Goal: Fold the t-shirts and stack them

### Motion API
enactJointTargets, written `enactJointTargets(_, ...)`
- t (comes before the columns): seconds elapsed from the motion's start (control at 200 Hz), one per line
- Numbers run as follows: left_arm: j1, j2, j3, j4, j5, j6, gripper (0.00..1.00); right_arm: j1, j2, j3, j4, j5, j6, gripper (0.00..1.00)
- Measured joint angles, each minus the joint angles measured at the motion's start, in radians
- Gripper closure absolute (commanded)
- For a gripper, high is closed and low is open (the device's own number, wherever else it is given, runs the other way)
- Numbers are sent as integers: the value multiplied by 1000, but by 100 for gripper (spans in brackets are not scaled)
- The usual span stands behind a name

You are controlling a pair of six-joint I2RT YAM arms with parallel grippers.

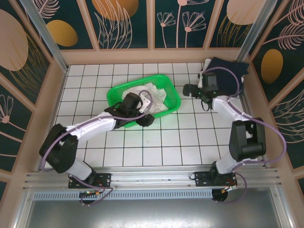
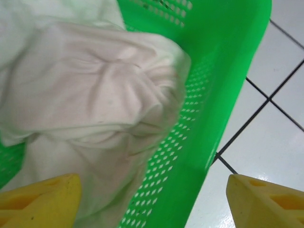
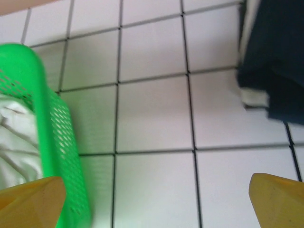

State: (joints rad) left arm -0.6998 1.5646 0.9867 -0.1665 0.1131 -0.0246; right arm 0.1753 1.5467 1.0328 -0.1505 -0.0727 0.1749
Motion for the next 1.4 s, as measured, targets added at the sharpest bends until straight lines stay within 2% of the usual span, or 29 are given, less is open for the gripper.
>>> enactJointTargets(0.085,-25,66,46,-15,-32,33,38,-19,-47,-93,21,-12,21,1)
enactJointTargets(0.18,-37,120,90,-32,-63,53,55,-44,-91,-175,34,-35,39,1)
enactJointTargets(0.365,-43,169,141,-35,-140,88,83,-94,-164,-229,61,-68,49,1)
enactJointTargets(0.515,-40,180,158,-55,-302,90,100,-105,-187,-235,96,-84,49,1)
enactJointTargets(0.706,-5,252,246,-58,-448,112,100,-123,-188,-261,110,-87,48,1)
enactJointTargets(0.866,111,260,274,-38,-460,127,100,-148,-209,-284,110,-87,49,1)
enactJointTargets(1.086,322,359,459,-32,-538,131,100,-157,-243,-302,120,-87,49,1)
enactJointTargets(1.401,444,492,556,-17,-533,188,100,-171,-249,-312,122,-85,48,1)
